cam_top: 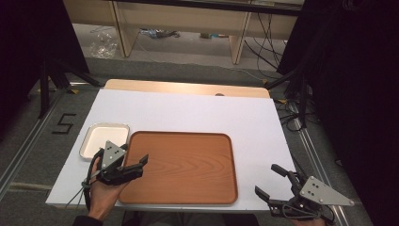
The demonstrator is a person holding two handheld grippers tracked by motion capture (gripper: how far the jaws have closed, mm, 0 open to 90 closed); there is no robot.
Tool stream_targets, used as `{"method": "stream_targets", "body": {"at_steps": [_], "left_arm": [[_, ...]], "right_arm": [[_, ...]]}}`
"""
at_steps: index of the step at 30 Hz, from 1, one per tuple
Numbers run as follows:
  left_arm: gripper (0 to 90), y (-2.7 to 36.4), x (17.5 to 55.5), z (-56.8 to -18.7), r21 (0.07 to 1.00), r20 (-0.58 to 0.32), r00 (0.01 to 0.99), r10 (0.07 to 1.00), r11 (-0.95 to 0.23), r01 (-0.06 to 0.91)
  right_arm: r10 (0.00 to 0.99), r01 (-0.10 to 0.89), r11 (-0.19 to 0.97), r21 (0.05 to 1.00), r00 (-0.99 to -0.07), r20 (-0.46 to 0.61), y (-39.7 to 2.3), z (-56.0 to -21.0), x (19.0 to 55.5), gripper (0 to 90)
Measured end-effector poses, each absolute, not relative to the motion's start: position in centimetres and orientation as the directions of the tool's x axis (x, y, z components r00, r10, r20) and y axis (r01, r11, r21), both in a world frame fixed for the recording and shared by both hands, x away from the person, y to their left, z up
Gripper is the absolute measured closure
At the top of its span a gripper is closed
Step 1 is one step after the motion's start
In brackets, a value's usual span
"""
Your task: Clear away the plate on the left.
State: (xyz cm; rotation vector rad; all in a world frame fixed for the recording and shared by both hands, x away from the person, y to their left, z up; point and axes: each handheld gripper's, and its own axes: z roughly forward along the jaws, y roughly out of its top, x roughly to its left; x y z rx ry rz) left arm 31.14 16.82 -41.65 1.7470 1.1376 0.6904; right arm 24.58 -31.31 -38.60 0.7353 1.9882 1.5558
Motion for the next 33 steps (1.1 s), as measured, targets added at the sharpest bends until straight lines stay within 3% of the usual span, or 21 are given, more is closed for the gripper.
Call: {"method": "stream_targets", "body": {"at_steps": [8, 33], "left_arm": [[23.6, 18.2, 32.1, -41.7, 0.900, -0.059, 0.367, 0.929, -0.110, 0.423], [23.7, 23.3, 35.7, -43.6, 0.842, -0.028, 0.191, 0.981, -0.080, 0.533]], "right_arm": [[0.688, 0.109, 0.203, 0.973, -0.723, -0.063, -31.3, -38.6, 24.6, 16.9], [0.686, 0.113, 0.203, 0.973, -0.725, -0.059, -31.2, -38.7, 24.6, 17.1]]}}
